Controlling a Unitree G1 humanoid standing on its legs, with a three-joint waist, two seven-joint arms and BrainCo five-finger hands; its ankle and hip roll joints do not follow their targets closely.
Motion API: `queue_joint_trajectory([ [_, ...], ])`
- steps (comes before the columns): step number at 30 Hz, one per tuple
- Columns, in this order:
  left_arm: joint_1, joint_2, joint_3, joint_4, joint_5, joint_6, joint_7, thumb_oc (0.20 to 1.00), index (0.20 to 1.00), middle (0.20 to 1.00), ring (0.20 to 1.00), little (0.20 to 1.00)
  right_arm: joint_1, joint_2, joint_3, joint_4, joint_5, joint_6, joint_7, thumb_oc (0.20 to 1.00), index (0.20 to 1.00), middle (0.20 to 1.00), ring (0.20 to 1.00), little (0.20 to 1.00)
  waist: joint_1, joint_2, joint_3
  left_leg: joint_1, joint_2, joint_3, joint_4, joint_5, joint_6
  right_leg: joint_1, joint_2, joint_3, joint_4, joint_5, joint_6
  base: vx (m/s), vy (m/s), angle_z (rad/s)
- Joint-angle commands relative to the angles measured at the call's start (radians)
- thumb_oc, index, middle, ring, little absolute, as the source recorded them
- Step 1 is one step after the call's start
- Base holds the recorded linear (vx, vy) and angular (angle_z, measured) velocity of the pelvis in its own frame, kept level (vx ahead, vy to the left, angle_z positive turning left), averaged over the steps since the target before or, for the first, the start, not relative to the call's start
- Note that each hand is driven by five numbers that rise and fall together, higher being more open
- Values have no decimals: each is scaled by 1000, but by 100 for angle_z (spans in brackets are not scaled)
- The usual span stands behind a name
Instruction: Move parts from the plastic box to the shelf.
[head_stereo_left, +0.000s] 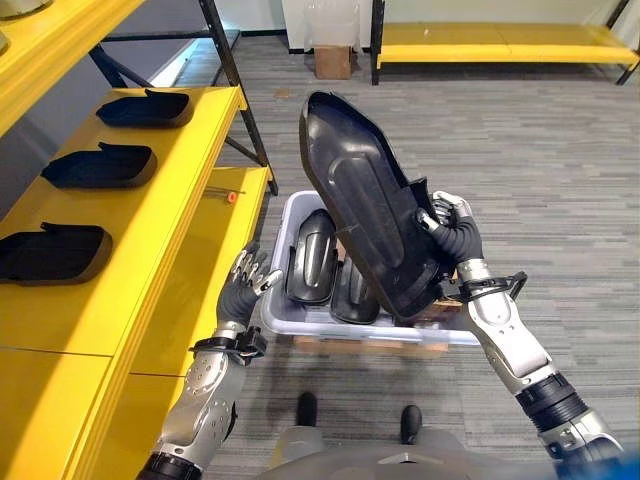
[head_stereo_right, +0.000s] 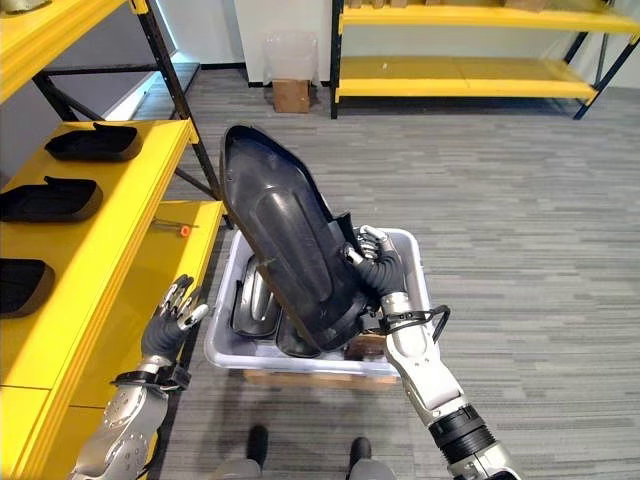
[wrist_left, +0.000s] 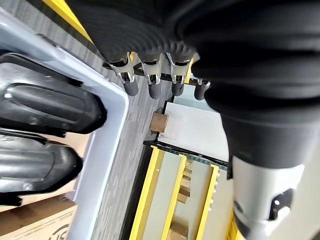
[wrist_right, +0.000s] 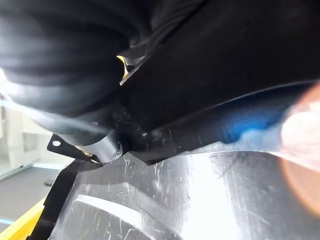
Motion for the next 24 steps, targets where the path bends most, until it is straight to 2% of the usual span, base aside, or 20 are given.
queue_joint_trajectory([
  [1,-46,25,3,11,35,-23,-17,1000,1000,1000,1000,1000,-72,29,-24,-102,46,-80,15,200,200,200,200,200,31,0,-2,9,106,-78,11,86,-57,-45,-24,-46,100,-59,37,-196,-204,10],
  [2,-61,12,-26,35,39,-19,-17,1000,1000,1000,1000,1000,-78,12,-29,-112,39,-81,4,200,200,200,200,200,28,-1,8,-54,90,-88,5,140,-60,-32,-36,-111,82,-61,23,-197,-162,60],
  [3,-65,6,-30,39,39,-18,-17,1000,1000,1000,1000,1000,-75,7,-33,-114,37,-80,1,200,200,200,200,200,24,-6,13,-67,80,-63,10,135,-52,-22,-48,-128,75,-62,21,-177,-72,144],
  [4,-73,-2,-36,52,42,-15,-14,1000,1000,1000,1000,1000,-71,-4,-40,-119,29,-76,-3,200,200,200,200,200,15,-10,21,-86,73,4,20,140,-43,-11,-64,-161,68,-58,18,-87,10,163],
  [5,-75,-9,-40,54,40,-11,-18,1000,1000,1000,1000,1000,-66,-8,-43,-112,24,-72,-7,200,200,200,200,200,10,-14,23,-91,72,33,22,132,-35,-9,-73,-178,63,-50,18,-98,50,147],
  [6,-74,-14,-41,55,47,-7,-25,1000,1000,1000,1000,1000,-50,-11,-58,-114,11,-65,-12,200,200,200,200,200,4,-20,25,-81,93,119,17,126,-32,14,-90,-216,48,-39,25,-58,74,110],
  [7,-75,-16,-43,56,48,-4,-28,1000,1000,1000,1000,1000,-39,-11,-65,-113,13,-63,-14,200,200,200,200,200,-1,-21,23,-76,102,152,18,127,-30,25,-98,-232,44,-36,27,52,156,128],
  [8,-80,-18,-47,66,55,6,-32,1000,1000,1000,1000,1000,-11,-5,-77,-120,20,-59,-18,200,200,200,200,200,-11,-21,12,-55,111,204,14,96,-34,54,-120,-262,50,-49,41,82,126,157],
  [13,-83,-18,-41,69,70,11,-37,1000,1000,1000,1000,1000,32,7,-95,-125,40,-50,-2,200,200,200,200,200,-3,-20,-3,-50,77,188,27,62,-20,93,-168,-298,52,-34,60,92,200,61],
  [14,-84,-6,-32,62,77,15,-38,1000,1000,1000,1000,1000,45,15,-104,-125,52,-49,2,200,200,200,200,200,15,-34,-3,-65,49,183,82,25,-7,131,-214,-326,46,-13,76,115,267,25],
  [17,-71,11,-9,60,97,13,-48,1000,1000,1000,1000,1000,62,28,-117,-136,36,-39,14,200,200,200,200,200,40,-59,-6,-76,-7,180,119,-28,14,171,-277,-357,34,35,109,99,295,39],
  [20,-58,25,22,50,106,6,-40,1000,1000,1000,1000,1000,41,50,-106,-126,18,-35,14,200,200,200,200,200,79,-81,-4,-110,-68,164,162,-73,40,180,-319,-362,2,114,139,43,245,29],
  [22,-57,26,23,49,106,7,-40,1000,1000,1000,1000,1000,41,51,-105,-126,18,-35,14,200,200,200,200,200,78,-82,-5,-111,-69,164,163,-74,41,181,-320,-362,1,115,140,34,175,24],
  [23,-53,28,35,46,112,2,-37,1000,1000,1000,1000,1000,29,55,-100,-128,2,-28,22,200,200,200,200,200,101,-102,-4,-132,-113,146,189,-107,64,185,-349,-371,-11,172,159,50,215,30],
  [24,-53,28,36,45,112,2,-37,1000,1000,1000,1000,1000,28,56,-100,-127,2,-29,22,200,200,200,200,200,101,-103,-4,-134,-114,145,191,-109,65,185,-351,-371,-11,173,161,107,467,52],
])
